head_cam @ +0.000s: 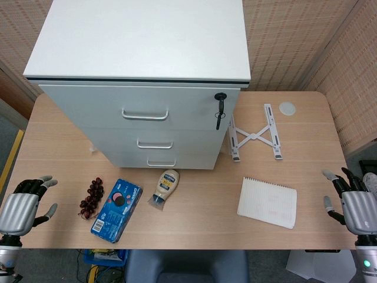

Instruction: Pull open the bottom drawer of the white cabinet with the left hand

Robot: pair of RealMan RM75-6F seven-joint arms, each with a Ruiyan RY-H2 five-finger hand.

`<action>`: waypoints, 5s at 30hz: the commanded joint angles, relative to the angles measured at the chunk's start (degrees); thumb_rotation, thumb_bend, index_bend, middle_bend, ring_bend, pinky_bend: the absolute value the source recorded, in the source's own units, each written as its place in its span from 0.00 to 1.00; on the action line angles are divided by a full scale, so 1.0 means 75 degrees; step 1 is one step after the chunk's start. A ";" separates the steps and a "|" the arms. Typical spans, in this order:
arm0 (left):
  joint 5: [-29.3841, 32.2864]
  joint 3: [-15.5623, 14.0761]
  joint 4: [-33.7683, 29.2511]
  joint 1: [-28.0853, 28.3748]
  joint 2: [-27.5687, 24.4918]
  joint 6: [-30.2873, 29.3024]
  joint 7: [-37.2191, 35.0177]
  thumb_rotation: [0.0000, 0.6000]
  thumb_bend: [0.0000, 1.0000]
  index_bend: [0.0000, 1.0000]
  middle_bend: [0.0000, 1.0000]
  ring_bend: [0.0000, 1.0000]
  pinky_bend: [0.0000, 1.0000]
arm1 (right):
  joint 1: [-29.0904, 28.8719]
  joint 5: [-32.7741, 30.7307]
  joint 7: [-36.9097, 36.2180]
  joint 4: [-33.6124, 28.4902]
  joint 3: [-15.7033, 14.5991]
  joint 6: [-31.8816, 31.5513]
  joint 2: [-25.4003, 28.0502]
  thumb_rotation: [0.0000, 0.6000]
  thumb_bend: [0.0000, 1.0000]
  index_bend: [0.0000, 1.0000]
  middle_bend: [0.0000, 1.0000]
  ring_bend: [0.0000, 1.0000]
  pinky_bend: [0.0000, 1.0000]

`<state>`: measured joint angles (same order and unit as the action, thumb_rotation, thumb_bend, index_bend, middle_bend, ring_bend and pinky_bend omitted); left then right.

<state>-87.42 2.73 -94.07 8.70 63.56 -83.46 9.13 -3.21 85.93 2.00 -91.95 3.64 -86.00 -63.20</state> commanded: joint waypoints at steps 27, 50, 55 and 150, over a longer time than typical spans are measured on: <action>-0.1697 0.0075 0.0418 0.0954 -0.0005 -0.0016 -0.1176 1.00 0.30 0.30 0.57 0.61 0.77 | -0.0018 -0.0158 0.0080 -0.0265 0.0312 -0.0210 0.0313 1.00 0.43 0.18 0.29 0.19 0.18; -0.1811 0.0226 -0.0356 0.3324 0.0087 0.2839 -0.1378 1.00 0.61 0.21 0.96 0.97 1.00 | -0.0250 -0.0357 0.0186 -0.0582 0.0556 -0.0011 0.0641 1.00 0.43 0.18 0.29 0.19 0.18; -0.1347 0.0308 -0.0431 0.3525 0.0301 0.3206 -0.1081 1.00 0.61 0.15 0.96 0.97 1.00 | -0.0240 -0.0313 0.0198 -0.0688 0.0509 -0.0004 0.0704 1.00 0.43 0.18 0.28 0.19 0.18; 0.0724 -0.0085 -0.0806 0.4301 0.1257 0.3920 0.0329 1.00 0.63 0.23 0.97 0.98 1.00 | 0.0095 -0.0199 0.0007 -0.0266 0.0191 -0.0207 0.0304 1.00 0.43 0.16 0.28 0.19 0.18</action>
<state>-81.72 2.31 -99.93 41.14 73.11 -53.84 11.67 -2.50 84.44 2.05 -93.94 5.07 -87.54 -60.91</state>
